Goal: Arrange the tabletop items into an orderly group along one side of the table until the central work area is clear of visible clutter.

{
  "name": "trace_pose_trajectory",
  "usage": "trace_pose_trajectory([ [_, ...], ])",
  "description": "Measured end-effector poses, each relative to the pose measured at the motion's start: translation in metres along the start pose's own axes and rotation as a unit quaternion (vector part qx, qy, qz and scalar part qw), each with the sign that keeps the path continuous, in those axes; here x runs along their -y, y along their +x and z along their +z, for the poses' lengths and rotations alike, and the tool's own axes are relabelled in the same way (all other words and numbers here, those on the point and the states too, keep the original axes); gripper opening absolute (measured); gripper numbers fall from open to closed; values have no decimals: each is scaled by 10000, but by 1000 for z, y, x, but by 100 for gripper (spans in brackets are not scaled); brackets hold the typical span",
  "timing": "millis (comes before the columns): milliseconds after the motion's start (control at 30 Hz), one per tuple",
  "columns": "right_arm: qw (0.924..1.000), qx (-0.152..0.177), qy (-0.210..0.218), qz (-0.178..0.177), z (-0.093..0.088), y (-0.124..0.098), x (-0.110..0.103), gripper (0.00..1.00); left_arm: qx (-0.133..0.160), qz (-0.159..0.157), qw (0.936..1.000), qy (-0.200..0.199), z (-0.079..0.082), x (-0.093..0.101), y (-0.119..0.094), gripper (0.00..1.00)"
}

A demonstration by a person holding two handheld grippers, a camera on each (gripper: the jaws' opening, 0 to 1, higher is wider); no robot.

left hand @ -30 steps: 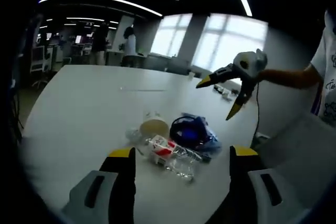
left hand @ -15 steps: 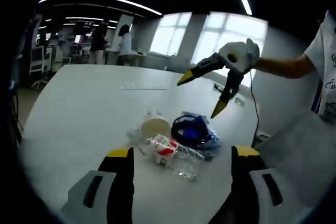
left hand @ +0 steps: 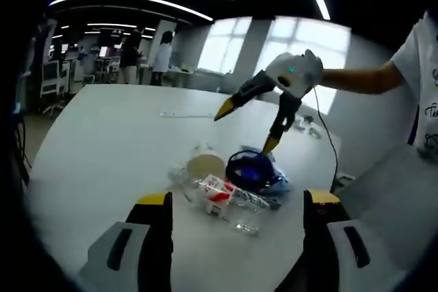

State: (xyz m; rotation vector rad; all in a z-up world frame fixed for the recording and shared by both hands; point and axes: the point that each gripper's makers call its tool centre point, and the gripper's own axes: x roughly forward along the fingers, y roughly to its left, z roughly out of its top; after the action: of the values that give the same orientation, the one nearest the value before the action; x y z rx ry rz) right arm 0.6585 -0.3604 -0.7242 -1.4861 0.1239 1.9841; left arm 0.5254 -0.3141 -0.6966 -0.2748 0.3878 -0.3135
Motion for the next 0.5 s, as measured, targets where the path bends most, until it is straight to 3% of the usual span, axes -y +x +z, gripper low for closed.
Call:
trace_pose_trajectory([
  [267, 9930, -408, -1101, 86, -4, 15, 15, 62, 38, -1, 10000, -26, 2, 0, 6, 76],
  [500, 9895, -438, -1369, 182, 2, 27, 25, 60, 38, -42, 10000, -47, 3, 1, 10, 76],
])
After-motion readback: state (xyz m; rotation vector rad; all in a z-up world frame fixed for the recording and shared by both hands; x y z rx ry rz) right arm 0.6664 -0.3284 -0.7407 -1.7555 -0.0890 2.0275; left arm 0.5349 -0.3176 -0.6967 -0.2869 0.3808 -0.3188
